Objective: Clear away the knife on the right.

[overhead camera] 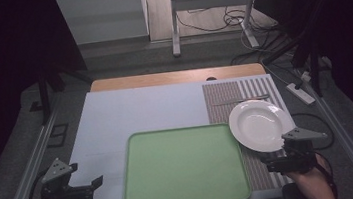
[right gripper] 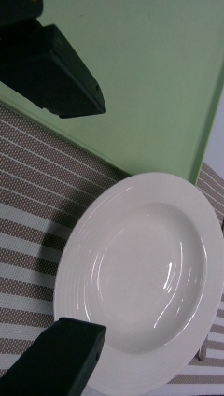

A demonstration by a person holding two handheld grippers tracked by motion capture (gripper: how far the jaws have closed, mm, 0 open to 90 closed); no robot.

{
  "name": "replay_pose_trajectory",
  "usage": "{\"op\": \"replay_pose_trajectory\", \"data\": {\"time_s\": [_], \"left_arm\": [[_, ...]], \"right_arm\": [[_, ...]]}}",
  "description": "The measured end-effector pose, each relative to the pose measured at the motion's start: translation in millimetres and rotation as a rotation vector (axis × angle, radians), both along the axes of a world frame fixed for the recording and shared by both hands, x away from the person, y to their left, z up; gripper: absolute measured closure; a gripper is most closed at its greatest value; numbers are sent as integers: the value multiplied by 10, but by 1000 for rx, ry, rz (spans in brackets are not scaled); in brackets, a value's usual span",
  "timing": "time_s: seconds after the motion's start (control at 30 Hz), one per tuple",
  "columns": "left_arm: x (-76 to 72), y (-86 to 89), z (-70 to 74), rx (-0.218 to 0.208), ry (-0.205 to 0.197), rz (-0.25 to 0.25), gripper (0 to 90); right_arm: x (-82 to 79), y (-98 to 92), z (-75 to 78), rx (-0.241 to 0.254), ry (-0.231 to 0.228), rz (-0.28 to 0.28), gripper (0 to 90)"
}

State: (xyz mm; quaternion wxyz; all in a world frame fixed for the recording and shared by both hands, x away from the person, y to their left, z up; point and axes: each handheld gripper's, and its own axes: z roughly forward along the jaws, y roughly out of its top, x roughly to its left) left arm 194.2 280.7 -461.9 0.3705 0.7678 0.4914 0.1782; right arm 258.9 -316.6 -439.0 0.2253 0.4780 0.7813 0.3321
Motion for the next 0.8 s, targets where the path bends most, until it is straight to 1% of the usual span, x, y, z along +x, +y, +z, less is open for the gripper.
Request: {"op": "replay_pose_trajectory", "data": {"time_s": [0.03,0.2,0.37,0.43,0.63,0.8], "left_arm": [[-1,1,0,-1,0,0,21],[0,8,-1,-4,3,0,22],[1,12,-3,-8,4,0,22],[3,12,-2,-8,7,0,22],[2,7,-2,-5,7,0,22],[0,2,-2,0,4,-3,23]], "right_arm": [[6,-11,-1,12,10,4,0],[12,-22,-1,21,14,-3,0],[23,-1,-10,6,27,11,0],[30,10,-15,-4,39,15,0],[31,28,-20,-19,43,30,0],[37,30,-20,-15,53,35,0]]}}
